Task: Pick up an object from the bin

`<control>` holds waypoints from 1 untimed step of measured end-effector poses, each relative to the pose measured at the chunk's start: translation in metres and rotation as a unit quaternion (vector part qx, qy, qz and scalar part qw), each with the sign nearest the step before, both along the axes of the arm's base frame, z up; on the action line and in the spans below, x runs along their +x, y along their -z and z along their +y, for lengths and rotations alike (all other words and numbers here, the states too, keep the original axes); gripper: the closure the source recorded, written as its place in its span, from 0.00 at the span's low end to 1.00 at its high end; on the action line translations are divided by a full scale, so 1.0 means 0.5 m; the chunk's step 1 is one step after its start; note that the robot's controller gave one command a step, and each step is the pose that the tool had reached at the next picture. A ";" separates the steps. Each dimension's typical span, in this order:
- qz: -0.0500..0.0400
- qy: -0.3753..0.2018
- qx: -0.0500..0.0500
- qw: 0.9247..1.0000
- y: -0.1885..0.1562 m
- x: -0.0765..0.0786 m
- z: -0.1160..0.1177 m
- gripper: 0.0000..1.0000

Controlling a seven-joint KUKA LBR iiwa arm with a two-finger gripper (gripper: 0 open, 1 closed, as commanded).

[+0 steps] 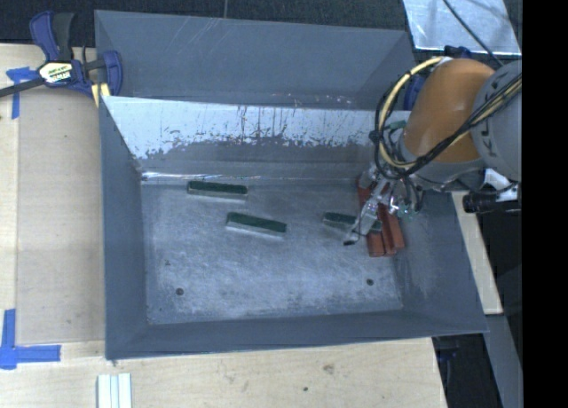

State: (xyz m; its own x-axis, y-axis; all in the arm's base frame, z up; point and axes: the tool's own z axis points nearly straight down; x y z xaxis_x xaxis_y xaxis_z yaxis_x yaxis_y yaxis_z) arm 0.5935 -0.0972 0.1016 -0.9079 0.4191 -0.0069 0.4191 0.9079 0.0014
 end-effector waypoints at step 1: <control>0.003 0.105 0.001 0.994 -0.012 -0.036 0.010 0.00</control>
Offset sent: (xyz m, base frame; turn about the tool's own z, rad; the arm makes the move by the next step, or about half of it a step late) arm -0.0185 0.0056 0.0056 0.2128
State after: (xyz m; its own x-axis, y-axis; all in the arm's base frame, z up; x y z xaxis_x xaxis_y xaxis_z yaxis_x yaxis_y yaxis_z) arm 0.5756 -0.0922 0.1074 -0.8003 0.5996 -0.0012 0.5996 0.8003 0.0002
